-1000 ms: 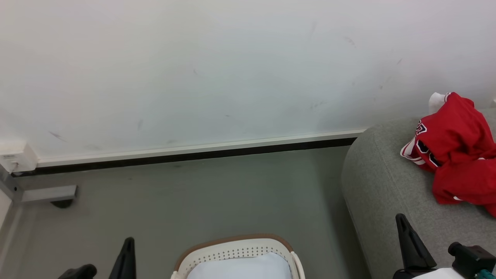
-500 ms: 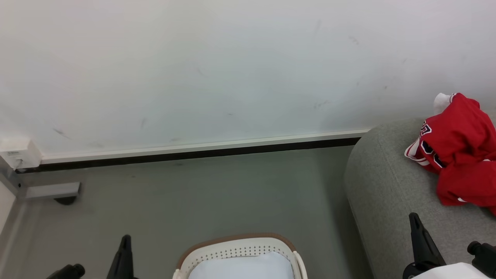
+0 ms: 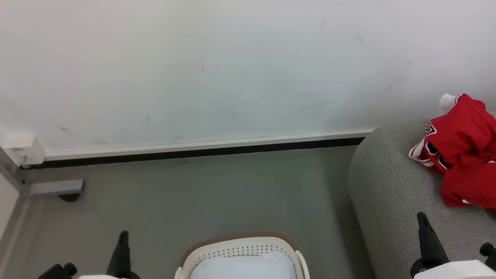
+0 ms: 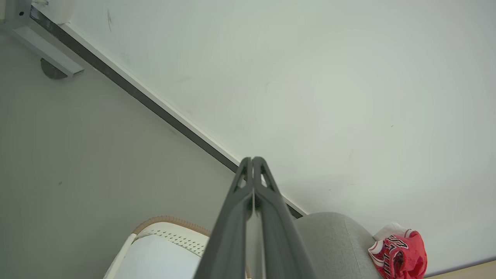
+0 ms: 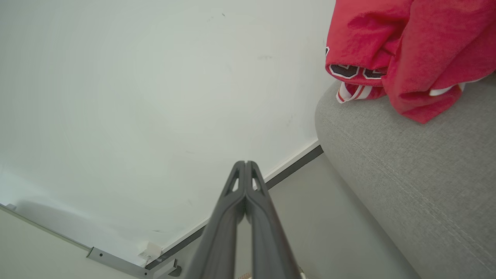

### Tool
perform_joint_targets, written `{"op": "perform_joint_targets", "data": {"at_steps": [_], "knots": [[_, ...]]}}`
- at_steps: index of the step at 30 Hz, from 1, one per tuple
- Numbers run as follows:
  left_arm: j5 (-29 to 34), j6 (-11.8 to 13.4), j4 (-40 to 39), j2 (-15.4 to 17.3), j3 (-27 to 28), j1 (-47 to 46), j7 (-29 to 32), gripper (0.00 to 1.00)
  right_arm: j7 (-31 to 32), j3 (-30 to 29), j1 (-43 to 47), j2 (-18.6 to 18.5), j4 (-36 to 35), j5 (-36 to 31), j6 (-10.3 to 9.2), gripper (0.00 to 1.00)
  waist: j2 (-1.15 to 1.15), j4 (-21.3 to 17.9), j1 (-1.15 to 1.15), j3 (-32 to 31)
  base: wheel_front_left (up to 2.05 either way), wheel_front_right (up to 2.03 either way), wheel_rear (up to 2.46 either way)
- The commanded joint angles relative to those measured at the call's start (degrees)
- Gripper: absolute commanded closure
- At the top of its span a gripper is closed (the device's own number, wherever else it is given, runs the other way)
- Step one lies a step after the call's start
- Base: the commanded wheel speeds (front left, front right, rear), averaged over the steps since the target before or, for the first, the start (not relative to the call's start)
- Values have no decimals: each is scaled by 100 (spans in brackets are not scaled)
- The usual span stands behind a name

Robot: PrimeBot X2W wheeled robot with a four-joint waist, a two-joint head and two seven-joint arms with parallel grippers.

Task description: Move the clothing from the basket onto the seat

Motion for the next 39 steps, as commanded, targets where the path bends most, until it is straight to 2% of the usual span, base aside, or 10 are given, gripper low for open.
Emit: {"op": "perform_joint_targets", "data": {"at_steps": [1,10,39], "knots": [[-196,-22,-90,44,25,-148,45,100,28,-70,-143,-9,-104,130,-4,100,0,4,0,1,0,0,0],[-923,-29,-126,50,58,-190,241,100,221,-235,-153,38,-126,730,-4,100,0,55,0,17,0,0,0],[-2672,-56,-214,64,138,-298,707,100,690,-636,-167,168,-176,2165,-7,100,0,200,0,61,0,0,0]]}}
